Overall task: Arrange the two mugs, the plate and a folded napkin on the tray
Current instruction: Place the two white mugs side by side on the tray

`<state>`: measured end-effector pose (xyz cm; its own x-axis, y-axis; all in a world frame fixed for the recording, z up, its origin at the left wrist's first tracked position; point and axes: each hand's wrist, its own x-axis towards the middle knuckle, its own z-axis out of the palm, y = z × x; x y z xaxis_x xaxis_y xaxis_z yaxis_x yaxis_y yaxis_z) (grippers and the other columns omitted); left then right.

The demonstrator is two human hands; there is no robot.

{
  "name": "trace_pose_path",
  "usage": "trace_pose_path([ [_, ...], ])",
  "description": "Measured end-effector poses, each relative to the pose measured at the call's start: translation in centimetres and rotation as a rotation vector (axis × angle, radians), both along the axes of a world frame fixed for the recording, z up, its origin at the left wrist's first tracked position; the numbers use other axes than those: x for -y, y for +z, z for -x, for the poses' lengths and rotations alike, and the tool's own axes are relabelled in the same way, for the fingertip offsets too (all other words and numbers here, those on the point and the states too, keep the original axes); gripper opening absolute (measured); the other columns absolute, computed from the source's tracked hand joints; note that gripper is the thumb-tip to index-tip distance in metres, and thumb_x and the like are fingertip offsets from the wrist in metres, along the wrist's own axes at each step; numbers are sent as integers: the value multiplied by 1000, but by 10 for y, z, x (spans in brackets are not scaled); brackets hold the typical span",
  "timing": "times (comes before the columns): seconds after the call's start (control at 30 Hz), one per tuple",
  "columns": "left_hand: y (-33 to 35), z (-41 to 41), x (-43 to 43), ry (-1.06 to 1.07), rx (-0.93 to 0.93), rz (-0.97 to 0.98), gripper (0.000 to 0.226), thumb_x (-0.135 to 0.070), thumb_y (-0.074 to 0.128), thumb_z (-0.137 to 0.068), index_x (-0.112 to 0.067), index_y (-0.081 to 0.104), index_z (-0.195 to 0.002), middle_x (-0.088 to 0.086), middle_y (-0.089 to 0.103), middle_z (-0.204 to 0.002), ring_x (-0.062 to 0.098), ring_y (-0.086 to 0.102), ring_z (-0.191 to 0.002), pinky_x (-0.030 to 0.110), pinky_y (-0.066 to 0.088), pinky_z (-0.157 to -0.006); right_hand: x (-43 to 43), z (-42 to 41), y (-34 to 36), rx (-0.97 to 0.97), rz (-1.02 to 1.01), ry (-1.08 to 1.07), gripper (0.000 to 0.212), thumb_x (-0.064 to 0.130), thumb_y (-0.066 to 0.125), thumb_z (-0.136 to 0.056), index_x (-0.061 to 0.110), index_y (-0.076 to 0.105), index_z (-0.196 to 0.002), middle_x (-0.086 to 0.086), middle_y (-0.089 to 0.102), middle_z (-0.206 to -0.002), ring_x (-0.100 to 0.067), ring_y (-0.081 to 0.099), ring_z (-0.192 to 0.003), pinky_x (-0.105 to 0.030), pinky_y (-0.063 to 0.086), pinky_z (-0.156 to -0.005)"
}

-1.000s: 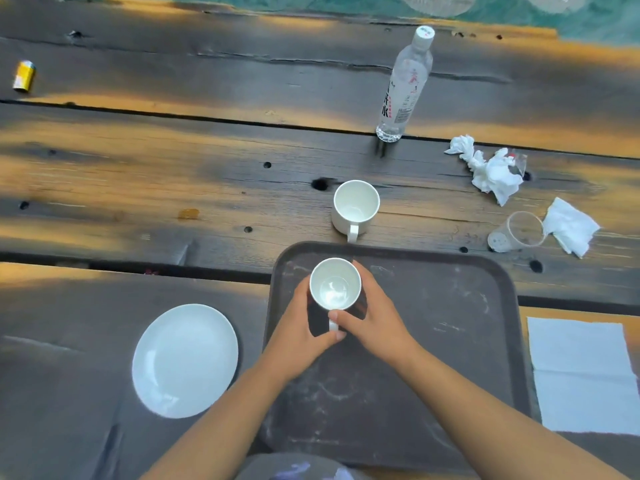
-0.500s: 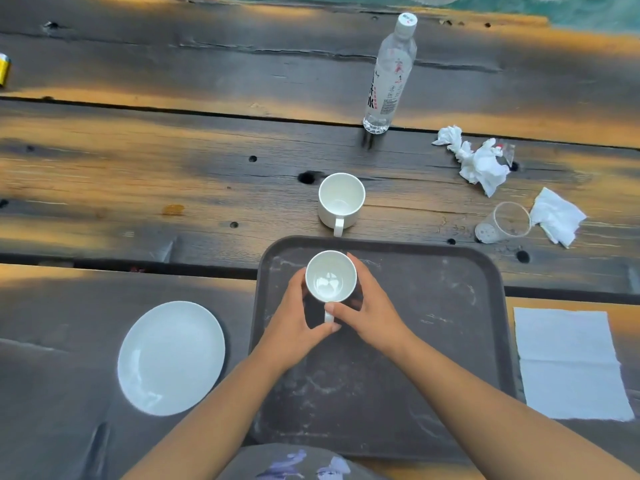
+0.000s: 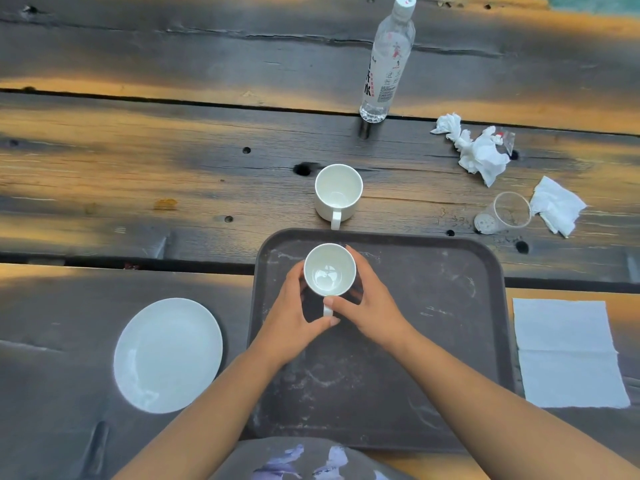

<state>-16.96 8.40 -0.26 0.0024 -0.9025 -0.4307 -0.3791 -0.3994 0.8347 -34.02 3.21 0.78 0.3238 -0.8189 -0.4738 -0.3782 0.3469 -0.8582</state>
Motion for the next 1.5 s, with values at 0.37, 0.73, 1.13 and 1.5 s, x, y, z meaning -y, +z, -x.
trace_pose_path([
  [0.37, -2, -4, 1, -34, 38, -5, 102, -44, 84, -71, -50, 16, -147, -24, 37, -152, 0, 40, -140, 38, 39, -117, 1, 0, 3, -12, 18, 16, 89, 17, 81, -80, 31, 34, -154, 9, 47, -152, -14, 45, -143, -46, 40, -118],
  [0.73, -3, -8, 1, -64, 53, -39, 103, -43, 84, -72, -52, 13, -145, -26, 39, -149, -5, 40, -137, 29, 38, -114, 2, 1, 4, 3, 43, 28, 82, 14, 82, -81, 36, 40, -149, 16, 53, -145, -6, 50, -136, -43, 43, -116],
  [1.13, 4, -21, 5, -152, 47, -63, 119, -62, 80, -68, -49, -1, -153, -22, 27, -161, -2, 30, -146, 35, 31, -120, 12, 5, 11, 49, -85, 42, 101, 19, 84, -83, 29, 20, -160, 10, 33, -162, -10, 38, -147, -41, 33, -123],
  [1.5, 23, -29, 55, 14, 97, 49, 77, -70, 48, -83, -34, 35, -150, -15, 47, -147, 3, 48, -131, 41, 42, -114, 63, 12, 21, -39, 79, -38, 78, 30, 77, -89, 28, 34, -154, 9, 39, -157, -9, 40, -142, -33, 35, -120],
])
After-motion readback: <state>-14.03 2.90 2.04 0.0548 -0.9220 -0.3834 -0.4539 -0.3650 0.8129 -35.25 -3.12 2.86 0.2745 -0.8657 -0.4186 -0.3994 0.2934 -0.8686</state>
